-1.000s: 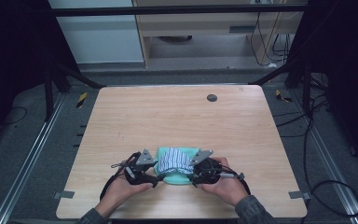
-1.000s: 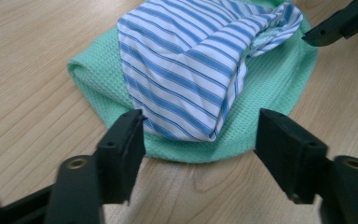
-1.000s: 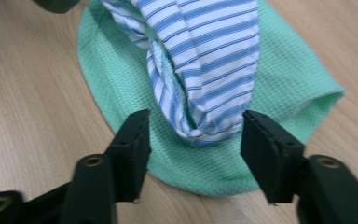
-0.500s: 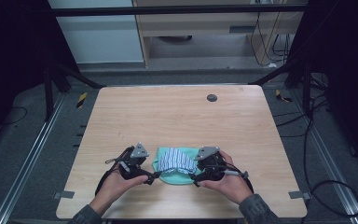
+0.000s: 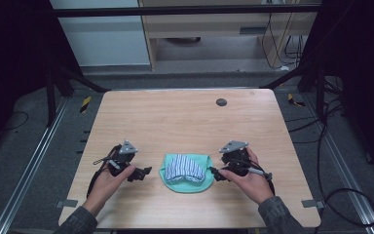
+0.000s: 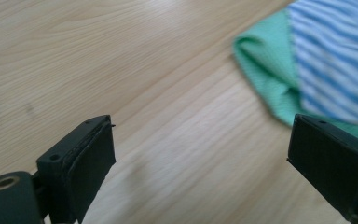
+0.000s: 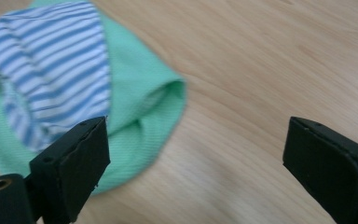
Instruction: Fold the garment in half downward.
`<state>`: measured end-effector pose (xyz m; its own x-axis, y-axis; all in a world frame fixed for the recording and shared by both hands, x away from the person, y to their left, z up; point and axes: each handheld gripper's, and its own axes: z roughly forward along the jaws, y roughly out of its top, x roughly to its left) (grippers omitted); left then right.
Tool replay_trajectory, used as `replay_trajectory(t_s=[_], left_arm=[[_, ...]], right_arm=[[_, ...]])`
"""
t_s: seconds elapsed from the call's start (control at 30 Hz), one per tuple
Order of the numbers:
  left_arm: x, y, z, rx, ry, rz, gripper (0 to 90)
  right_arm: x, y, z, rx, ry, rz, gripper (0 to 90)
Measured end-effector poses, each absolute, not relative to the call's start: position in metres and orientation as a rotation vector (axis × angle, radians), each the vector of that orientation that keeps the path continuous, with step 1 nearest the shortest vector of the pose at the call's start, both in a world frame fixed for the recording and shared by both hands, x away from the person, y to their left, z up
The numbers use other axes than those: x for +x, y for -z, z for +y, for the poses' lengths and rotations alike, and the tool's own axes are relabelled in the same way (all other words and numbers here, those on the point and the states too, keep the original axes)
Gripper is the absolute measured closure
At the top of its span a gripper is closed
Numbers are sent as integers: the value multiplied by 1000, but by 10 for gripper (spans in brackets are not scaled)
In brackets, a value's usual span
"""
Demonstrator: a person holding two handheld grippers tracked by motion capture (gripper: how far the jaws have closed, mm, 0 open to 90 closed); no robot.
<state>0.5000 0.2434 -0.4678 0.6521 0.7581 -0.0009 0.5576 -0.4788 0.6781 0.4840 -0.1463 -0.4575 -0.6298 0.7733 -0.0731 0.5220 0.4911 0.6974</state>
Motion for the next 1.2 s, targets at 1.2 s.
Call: replay_trajectory(t_s=[1.2], left_arm=[[548, 503, 308, 2119, -516, 1238, 43]], right_arm=[[547, 498, -239, 1578, -850, 2072, 90]])
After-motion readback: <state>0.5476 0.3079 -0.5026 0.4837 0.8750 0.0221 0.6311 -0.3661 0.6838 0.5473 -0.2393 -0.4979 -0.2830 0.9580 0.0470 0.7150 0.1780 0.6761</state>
